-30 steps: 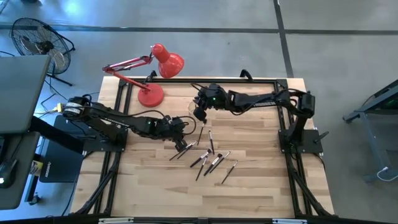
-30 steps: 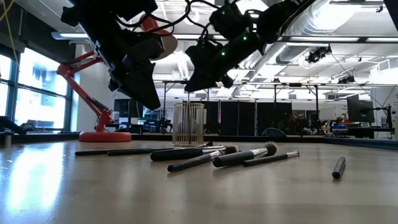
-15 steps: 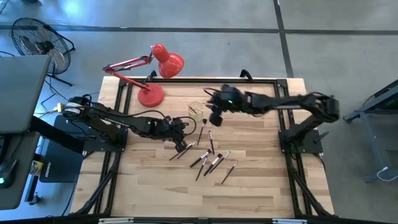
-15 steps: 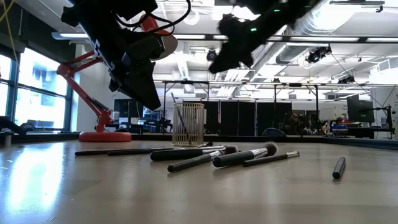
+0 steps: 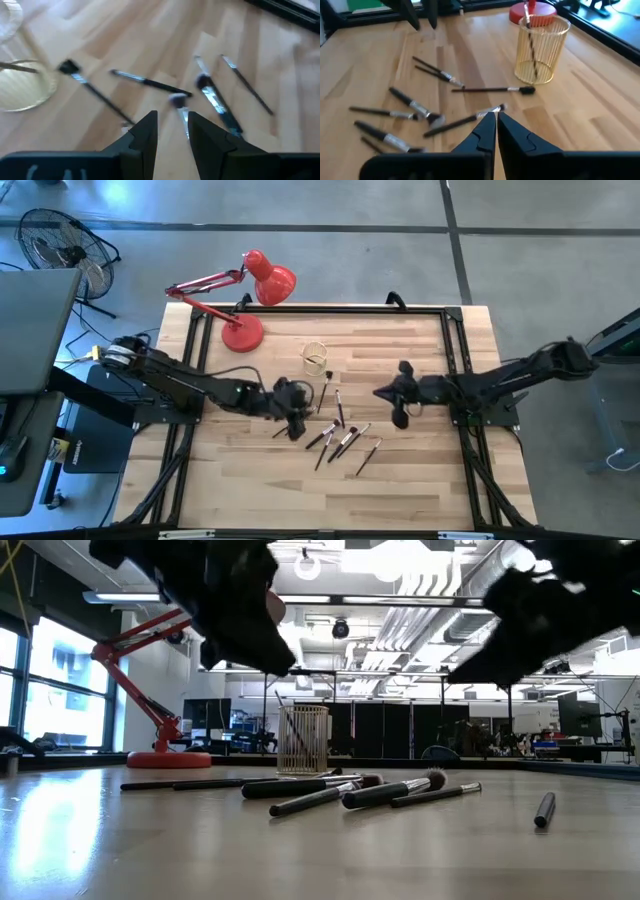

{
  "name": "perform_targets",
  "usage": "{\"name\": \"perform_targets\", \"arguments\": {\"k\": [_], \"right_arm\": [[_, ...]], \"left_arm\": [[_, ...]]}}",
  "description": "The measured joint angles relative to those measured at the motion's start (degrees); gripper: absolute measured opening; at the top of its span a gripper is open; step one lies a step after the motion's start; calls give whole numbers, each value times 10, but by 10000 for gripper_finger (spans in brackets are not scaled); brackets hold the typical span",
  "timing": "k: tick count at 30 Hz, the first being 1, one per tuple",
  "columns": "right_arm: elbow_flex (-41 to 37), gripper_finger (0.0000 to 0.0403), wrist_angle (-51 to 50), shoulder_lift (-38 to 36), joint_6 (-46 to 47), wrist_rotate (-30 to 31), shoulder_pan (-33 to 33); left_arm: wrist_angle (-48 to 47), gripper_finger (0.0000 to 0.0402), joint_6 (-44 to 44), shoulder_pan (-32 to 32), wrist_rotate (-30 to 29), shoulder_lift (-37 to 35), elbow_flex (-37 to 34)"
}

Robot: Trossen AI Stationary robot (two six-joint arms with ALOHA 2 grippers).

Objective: Put items in baskets/containers
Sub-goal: Put the black powder brush into the gold pen holder

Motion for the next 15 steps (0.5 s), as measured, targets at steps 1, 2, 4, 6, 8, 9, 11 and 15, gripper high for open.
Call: {"name": "perform_targets", "arguments": {"k": [1,2,4,6,8,9,11,15], "right_arm": [[-18,4,23,-3,1,7,10],[-33,2,43,-5,0,14,18],[-62,5,97,-5,0,29,29],[-82,8,139,-5,0,36,34],[-96,7,171,-7,0,33,34],[-101,5,176,-9,0,27,34],[-99,2,180,-9,-1,26,34],[-95,4,180,-10,0,24,34]], "left_arm": [[-2,106,0,-5,-1,17,13],[-18,106,0,-10,-7,32,27],[-52,106,1,-19,-13,61,69],[-89,106,2,-20,-13,98,126],[-169,106,2,-20,-13,140,180],[-204,106,2,-20,-12,161,207],[-261,106,5,-16,-11,196,266],[-352,106,31,-11,-11,240,349]]}}
